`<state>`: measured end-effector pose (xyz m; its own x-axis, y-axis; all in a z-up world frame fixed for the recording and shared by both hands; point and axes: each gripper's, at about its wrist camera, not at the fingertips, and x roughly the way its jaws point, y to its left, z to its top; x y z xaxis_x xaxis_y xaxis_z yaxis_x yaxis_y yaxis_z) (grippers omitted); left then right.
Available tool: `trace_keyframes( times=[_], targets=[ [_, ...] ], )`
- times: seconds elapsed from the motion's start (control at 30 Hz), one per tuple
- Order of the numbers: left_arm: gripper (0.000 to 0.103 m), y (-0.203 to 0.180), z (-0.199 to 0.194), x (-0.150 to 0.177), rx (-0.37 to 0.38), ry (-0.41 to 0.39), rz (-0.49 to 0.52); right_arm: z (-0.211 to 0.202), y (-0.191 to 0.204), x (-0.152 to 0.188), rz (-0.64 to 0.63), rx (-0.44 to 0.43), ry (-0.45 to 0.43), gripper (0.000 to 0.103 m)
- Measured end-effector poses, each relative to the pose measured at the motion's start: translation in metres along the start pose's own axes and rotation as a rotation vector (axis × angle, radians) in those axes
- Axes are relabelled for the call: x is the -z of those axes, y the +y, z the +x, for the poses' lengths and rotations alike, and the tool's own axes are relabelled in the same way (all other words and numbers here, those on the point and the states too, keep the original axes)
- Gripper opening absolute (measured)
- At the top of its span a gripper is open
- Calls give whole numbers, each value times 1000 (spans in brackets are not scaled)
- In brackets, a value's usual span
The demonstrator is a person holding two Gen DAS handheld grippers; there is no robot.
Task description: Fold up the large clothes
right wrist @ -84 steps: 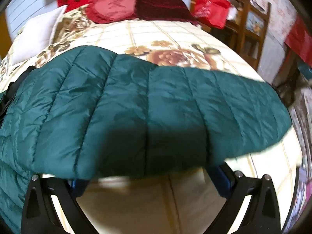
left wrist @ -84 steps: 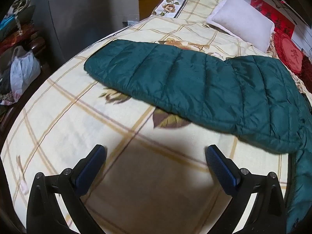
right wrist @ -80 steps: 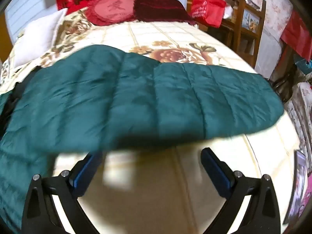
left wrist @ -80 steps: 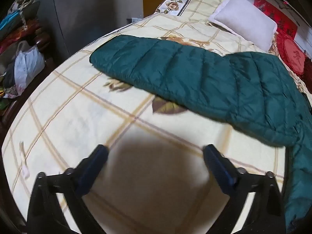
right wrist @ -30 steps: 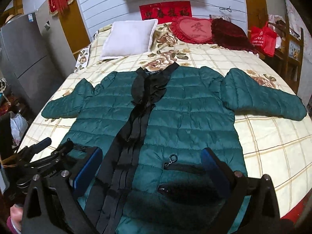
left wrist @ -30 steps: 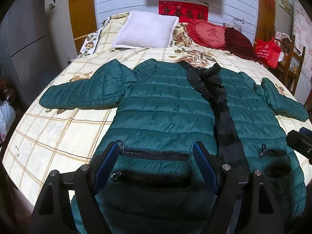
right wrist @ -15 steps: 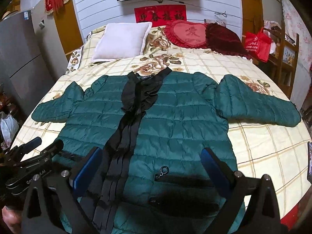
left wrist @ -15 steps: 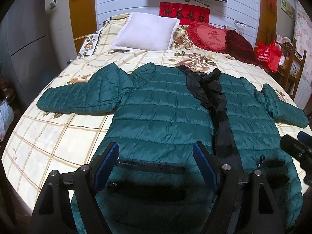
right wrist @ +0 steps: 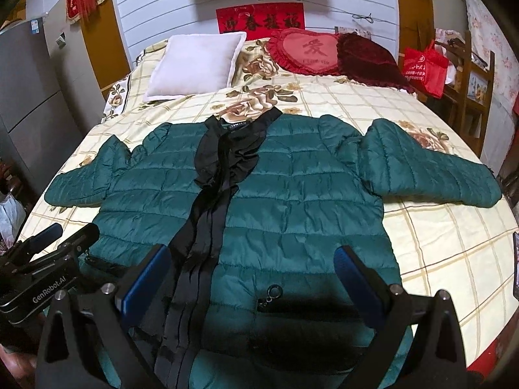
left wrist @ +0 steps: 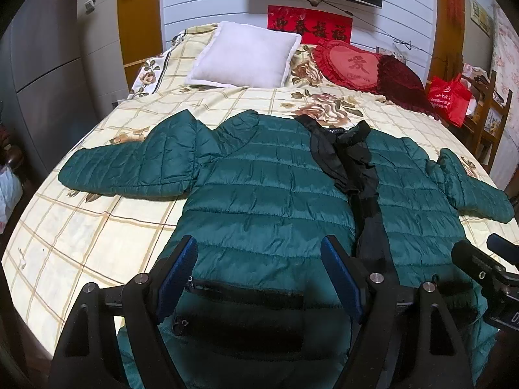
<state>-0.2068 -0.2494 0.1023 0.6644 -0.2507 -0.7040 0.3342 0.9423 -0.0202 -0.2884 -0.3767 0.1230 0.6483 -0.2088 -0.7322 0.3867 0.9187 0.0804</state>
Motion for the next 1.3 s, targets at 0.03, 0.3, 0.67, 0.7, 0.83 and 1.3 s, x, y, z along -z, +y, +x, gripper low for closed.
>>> trace_keyframes(
  times=[0.03, 0.3, 0.67, 0.7, 0.83, 1.3],
  targets=[
    [72, 0, 1, 0, 1, 1, -1, 1, 0, -1, 0, 0, 2, 102],
    [72, 0, 7, -3, -5, 12, -8, 12, 1, -3, 6, 5, 20, 102],
    [72, 1, 13, -2, -4, 21, -8, 16, 2, -5, 6, 7, 26, 102],
    [72, 2, 13, -1, -5, 22, -9, 16, 2, -5, 6, 7, 26, 102],
    [72, 3, 8, 1, 7, 28, -15, 16, 3, -6, 8, 7, 28, 102],
    [72, 11, -8, 27, 23, 54, -28, 1, 10, 14, 6, -10, 24, 102]
  ],
)
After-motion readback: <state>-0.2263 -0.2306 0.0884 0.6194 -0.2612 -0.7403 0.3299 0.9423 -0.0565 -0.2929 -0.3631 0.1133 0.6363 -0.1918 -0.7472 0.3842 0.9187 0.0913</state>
